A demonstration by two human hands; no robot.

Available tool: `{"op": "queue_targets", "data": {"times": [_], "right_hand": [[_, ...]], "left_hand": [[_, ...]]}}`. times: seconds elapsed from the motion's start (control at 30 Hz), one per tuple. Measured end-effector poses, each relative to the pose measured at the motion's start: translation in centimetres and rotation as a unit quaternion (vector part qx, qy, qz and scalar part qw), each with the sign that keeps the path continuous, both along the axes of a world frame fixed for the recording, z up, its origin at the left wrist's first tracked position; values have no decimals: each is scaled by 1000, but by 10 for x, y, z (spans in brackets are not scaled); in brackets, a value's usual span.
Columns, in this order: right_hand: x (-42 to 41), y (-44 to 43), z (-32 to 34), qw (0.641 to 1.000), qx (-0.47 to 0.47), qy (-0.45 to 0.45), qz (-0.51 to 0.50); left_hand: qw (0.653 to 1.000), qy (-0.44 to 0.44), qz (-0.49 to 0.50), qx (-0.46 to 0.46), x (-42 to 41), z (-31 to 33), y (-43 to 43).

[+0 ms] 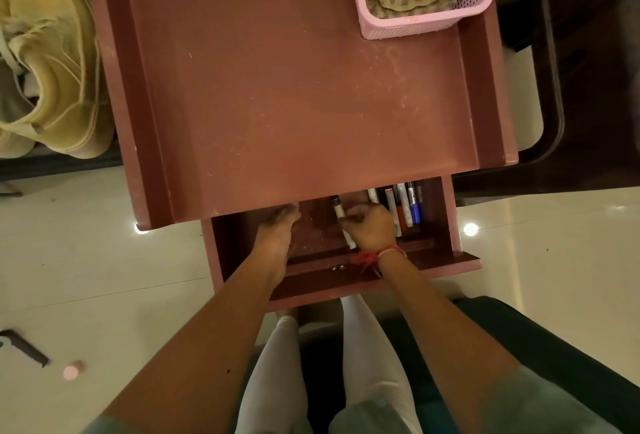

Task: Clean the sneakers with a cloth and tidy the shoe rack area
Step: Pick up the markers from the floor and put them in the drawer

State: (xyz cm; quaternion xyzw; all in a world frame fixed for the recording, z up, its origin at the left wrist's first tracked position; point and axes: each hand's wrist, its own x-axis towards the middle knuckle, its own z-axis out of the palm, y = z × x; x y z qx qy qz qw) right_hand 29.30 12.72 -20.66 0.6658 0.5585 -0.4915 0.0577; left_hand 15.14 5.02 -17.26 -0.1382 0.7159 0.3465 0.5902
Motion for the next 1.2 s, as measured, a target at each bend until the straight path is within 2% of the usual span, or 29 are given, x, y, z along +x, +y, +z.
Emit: {"op": "queue_targets", "data": {"times": [0.1, 0.2, 0.4, 0.57, 0.67, 0.8, 0.97, 1.1, 1.2], "right_hand": [[7, 12, -19, 997, 45, -63, 9], [9, 18, -32, 994, 46, -98, 21], [20, 26, -33, 990, 81, -118, -12], [26, 31, -33, 988, 86, -128, 23], [26, 26, -26, 990, 50, -119, 57], [21, 6, 23, 979, 28, -73, 188], [19, -20, 129, 956, -23, -37, 291], [20, -22, 210, 949, -41, -23, 312], [11, -13, 258, 949, -22, 8, 313]], "left_hand": [[997, -40, 63, 29, -4, 5, -5], [994, -60, 91, 30, -6, 7, -11], [997, -50, 52, 4, -5, 8, -19], [998, -48, 44, -1, -2, 11, -16], [998, -42, 40, -7, -2, 15, -18], [998, -33, 26, -42, -8, 48, -31], [997, -22, -23, -71, -25, 147, -51], [995, 27, -60, -80, -43, 237, -82], [994, 72, -24, -82, -53, 293, -114]]}}
